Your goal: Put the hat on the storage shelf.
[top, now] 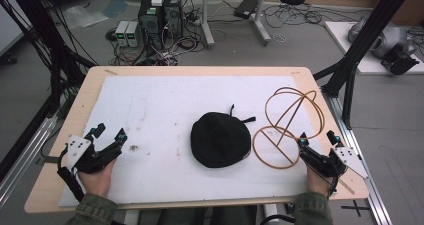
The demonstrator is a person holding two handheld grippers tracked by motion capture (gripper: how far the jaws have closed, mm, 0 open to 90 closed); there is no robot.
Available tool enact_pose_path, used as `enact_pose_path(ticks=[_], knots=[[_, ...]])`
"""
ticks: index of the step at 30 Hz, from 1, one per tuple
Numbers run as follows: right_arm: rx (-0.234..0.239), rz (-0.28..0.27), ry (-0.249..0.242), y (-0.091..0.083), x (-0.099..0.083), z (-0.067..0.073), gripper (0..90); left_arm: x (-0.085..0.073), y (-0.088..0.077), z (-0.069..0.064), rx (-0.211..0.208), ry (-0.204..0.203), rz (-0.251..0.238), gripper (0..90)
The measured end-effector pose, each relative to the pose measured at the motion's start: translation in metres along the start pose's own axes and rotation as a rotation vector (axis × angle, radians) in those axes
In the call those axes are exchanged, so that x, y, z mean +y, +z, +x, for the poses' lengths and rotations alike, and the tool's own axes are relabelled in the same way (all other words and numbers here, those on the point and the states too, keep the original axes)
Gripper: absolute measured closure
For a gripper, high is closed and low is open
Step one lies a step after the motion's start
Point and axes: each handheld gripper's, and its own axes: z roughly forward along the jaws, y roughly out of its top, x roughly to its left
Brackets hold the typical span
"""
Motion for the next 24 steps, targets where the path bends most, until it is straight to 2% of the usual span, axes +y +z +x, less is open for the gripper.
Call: enact_pose_path(ticks=[4,9,13,18,21,24], knots=[[0.002,0.0,-0.004,0.0,0.0,0.001,5.8,0.001,0.007,-0.01,-0.061,-0.006,0.009,28.1],[0.004,0.002,-0.004,0.001,-0.001,-0.001,5.7,0.002,0.015,-0.027,-0.123,0.026,0.045,27.9],[0.005,0.007,0.005,0.001,-0.001,-0.001,5.8,0.003,0.025,-0.039,-0.185,-0.014,0.078,27.8],[0.013,0.015,0.005,0.001,0.0,-0.001,5.8,0.003,0.038,-0.06,-0.233,-0.007,0.109,27.6],[0.015,0.015,-0.004,0.002,0.0,0.0,5.8,0.004,0.045,-0.073,-0.263,0.014,0.121,28.4],[0.024,0.024,-0.005,0.004,0.0,0.001,5.8,0.006,0.051,-0.085,-0.303,0.062,0.153,29.7]])
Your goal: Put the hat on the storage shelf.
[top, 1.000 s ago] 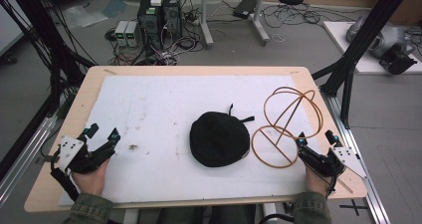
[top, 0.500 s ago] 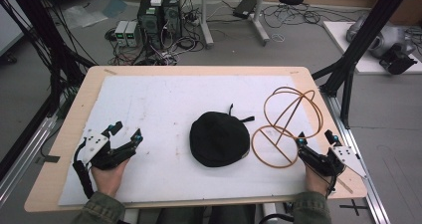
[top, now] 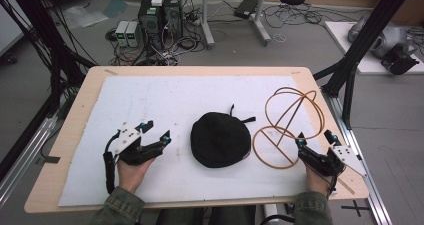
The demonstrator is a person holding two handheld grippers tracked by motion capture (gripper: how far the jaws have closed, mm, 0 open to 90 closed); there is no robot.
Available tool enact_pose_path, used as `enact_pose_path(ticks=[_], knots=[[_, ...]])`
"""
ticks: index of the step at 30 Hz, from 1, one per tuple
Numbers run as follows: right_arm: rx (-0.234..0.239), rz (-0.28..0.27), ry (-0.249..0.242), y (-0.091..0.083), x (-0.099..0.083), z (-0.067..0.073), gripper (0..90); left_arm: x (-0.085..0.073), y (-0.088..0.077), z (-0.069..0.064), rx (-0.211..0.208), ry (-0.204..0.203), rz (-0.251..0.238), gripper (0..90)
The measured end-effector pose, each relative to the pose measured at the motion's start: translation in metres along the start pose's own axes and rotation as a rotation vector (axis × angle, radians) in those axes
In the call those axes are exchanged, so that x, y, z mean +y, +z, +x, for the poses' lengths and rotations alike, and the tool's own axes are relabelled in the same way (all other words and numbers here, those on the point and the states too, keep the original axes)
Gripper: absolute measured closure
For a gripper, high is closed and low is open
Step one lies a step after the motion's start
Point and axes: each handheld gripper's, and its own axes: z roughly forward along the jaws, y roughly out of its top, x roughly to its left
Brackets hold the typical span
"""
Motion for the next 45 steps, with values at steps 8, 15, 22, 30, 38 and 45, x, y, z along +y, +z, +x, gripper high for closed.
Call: enact_pose_path(ticks=[8,15,22,30,38,45], knots=[[0.009,-0.002,0.008,0.002,0.0,0.001,5.7,0.006,0.023,-0.024,-0.089,0.039,0.036,30.0],[0.001,-0.011,0.013,0.001,0.001,-0.002,5.7,0.004,0.036,-0.032,-0.103,0.023,0.059,29.9],[0.007,-0.016,0.023,0.0,0.001,-0.003,5.7,0.003,0.048,-0.041,-0.138,0.007,0.101,30.2],[0.011,-0.014,0.029,-0.001,0.002,-0.003,5.7,0.007,0.064,-0.056,-0.165,0.013,0.118,30.0],[0.016,-0.021,0.029,-0.002,0.002,-0.003,5.7,0.003,0.086,-0.08,-0.226,0.047,0.191,30.8],[0.008,-0.027,0.04,-0.004,0.003,-0.006,5.7,0.001,0.092,-0.088,-0.233,0.062,0.201,32.3]])
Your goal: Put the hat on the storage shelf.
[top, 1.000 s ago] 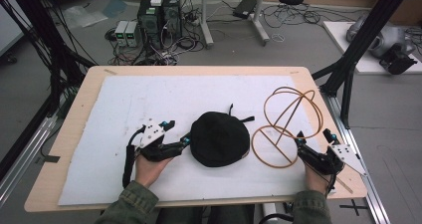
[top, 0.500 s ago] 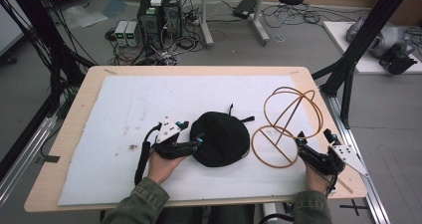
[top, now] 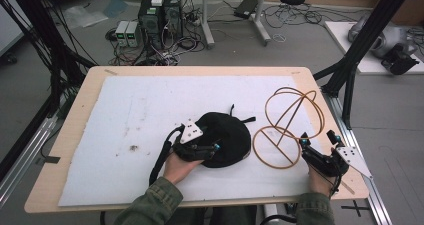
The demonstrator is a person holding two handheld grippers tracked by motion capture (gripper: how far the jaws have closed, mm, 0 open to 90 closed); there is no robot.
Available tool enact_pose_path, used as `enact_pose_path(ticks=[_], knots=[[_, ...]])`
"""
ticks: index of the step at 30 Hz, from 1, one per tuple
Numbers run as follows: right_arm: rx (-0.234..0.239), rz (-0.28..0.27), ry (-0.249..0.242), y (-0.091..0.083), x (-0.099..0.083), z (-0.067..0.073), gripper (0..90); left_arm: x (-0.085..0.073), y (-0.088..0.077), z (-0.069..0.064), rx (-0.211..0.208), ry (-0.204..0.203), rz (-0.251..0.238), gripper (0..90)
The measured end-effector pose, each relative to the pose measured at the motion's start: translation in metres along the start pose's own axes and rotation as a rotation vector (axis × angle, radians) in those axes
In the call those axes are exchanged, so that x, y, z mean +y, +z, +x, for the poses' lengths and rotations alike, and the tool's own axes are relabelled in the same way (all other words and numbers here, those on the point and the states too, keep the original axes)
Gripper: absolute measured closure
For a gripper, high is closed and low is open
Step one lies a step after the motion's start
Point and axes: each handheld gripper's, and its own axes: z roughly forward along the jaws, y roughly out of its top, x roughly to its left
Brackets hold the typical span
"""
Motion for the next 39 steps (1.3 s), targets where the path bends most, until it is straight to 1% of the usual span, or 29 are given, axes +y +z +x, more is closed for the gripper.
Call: enact_pose_path(ticks=[1,3,4,5,6,8,9,10,11,12,13,14,18,19,20,22,25,28,29,30,31,32,33,34,36,39], knots=[[0.0,0.0,0.0,0.0,0.0,0.0,5.7,0.0,0.0,0.001,0.002,0.002,0.001,32.3],[-0.002,-0.002,0.005,-0.001,0.0,-0.001,5.7,0.0,-0.001,0.002,0.009,-0.011,0.002,33.6],[-0.005,-0.005,0.006,-0.001,0.0,-0.002,5.7,0.0,-0.001,0.003,0.017,-0.02,0.009,36.2],[-0.005,-0.005,0.006,-0.001,0.0,-0.002,5.7,0.0,-0.001,0.004,0.019,-0.027,0.013,36.2],[-0.004,-0.003,0.007,-0.001,0.0,-0.002,5.7,0.0,-0.001,0.004,0.025,-0.03,0.023,38.4],[-0.007,-0.006,0.003,-0.001,0.0,-0.001,5.8,0.0,-0.001,0.005,0.024,-0.036,0.022,46.8],[-0.007,-0.008,0.002,-0.001,0.0,-0.001,5.8,0.0,-0.001,0.004,0.025,-0.035,0.021,52.5],[-0.003,-0.01,0.004,-0.001,0.001,0.0,5.8,0.0,-0.001,0.003,0.027,-0.03,0.012,66.8],[-0.003,-0.01,0.004,-0.001,0.001,0.0,5.8,0.001,-0.001,0.001,0.028,-0.025,0.011,66.8],[0.0,-0.01,0.004,-0.001,0.001,0.0,5.8,0.001,-0.002,-0.002,0.048,0.0,0.015,71.9],[0.004,-0.008,-0.001,-0.001,0.001,0.0,5.8,0.002,-0.003,-0.004,0.058,0.02,0.018,79.9],[0.004,-0.007,-0.002,0.0,0.0,0.0,5.8,0.002,-0.004,-0.005,0.053,0.023,0.016,85.7],[0.002,-0.007,-0.004,-0.001,0.0,0.0,5.8,0.003,-0.005,-0.006,0.032,0.032,0.007,88.0],[0.0,-0.007,0.004,-0.001,0.0,0.0,5.8,0.003,-0.006,-0.007,0.031,0.035,0.008,88.1],[-0.002,-0.01,0.001,-0.001,0.001,-0.001,5.8,0.003,-0.006,-0.007,0.029,0.039,0.007,88.2],[-0.006,-0.013,0.003,-0.002,0.001,-0.002,5.8,0.003,-0.006,-0.006,0.014,0.028,-0.001,88.2],[-0.006,-0.01,0.011,-0.003,0.001,-0.002,5.8,0.003,-0.007,-0.006,0.014,0.029,-0.006,88.2],[-0.009,-0.01,0.006,-0.003,0.0,-0.003,5.8,0.004,-0.01,-0.005,0.003,0.026,-0.026,88.2],[-0.011,-0.012,0.002,-0.003,0.0,-0.004,5.8,0.005,-0.012,-0.006,0.002,0.026,-0.038,88.2],[-0.008,-0.012,0.001,-0.003,0.0,-0.004,5.8,0.006,-0.014,-0.006,-0.003,0.036,-0.057,88.2],[-0.011,-0.012,-0.001,-0.003,0.0,-0.004,5.8,0.007,-0.016,-0.007,0.002,0.044,-0.077,88.2],[-0.013,-0.01,-0.005,-0.003,0.0,-0.004,5.8,0.008,-0.019,-0.009,0.006,0.056,-0.102,88.3],[-0.015,-0.004,0.006,-0.003,0.0,-0.003,5.8,0.01,-0.022,-0.01,0.014,0.068,-0.13,88.3],[-0.014,-0.005,0.004,-0.003,0.0,-0.003,5.8,0.011,-0.025,-0.012,0.021,0.073,-0.159,88.4],[-0.011,-0.012,-0.005,-0.002,0.0,-0.003,5.8,0.015,-0.032,-0.013,0.036,0.077,-0.21,88.4],[-0.01,-0.007,-0.001,-0.002,0.0,-0.002,5.8,0.019,-0.04,-0.012,0.053,0.068,-0.264,88.4]])
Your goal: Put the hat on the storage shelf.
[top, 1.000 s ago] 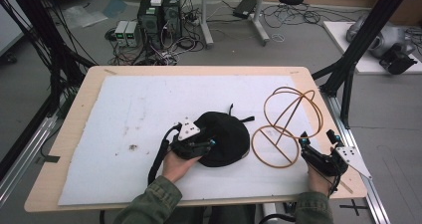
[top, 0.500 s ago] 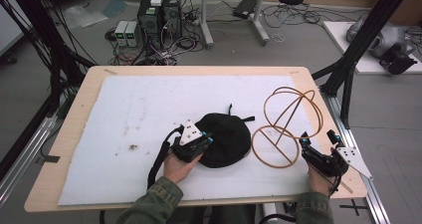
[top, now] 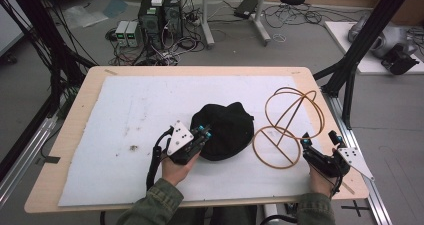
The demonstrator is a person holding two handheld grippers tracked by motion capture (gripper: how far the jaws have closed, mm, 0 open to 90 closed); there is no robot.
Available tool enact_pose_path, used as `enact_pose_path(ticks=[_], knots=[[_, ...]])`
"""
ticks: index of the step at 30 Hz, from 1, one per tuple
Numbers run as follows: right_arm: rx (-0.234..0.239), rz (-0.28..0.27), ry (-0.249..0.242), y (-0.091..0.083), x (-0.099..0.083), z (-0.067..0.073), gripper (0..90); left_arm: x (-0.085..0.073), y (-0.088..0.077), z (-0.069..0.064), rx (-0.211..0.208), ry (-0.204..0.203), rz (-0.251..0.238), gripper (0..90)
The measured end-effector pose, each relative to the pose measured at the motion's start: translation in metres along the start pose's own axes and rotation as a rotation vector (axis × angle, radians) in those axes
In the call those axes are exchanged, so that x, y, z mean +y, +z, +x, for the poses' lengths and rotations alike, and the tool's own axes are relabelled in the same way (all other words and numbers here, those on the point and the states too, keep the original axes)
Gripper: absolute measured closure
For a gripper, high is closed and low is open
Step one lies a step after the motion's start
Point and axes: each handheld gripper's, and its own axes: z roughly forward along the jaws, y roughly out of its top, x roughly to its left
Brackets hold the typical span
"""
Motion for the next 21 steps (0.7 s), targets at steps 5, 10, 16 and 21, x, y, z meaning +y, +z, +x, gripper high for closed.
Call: enact_pose_path(ticks=[5,10,16,21], knots=[[0.001,0.0,0.0,0.0,0.0,0.001,5.8,0.013,-0.01,0.007,0.011,-0.018,-0.086,88.4],[0.0,0.003,-0.002,0.001,0.0,0.001,5.8,0.027,-0.013,0.013,0.013,-0.023,-0.137,88.4],[0.004,0.001,-0.006,0.001,0.0,0.002,5.8,0.042,-0.017,0.018,0.029,-0.041,-0.213,88.3],[0.003,0.002,-0.002,0.002,-0.001,0.002,5.8,0.057,-0.017,0.01,0.002,-0.03,-0.282,88.3]])
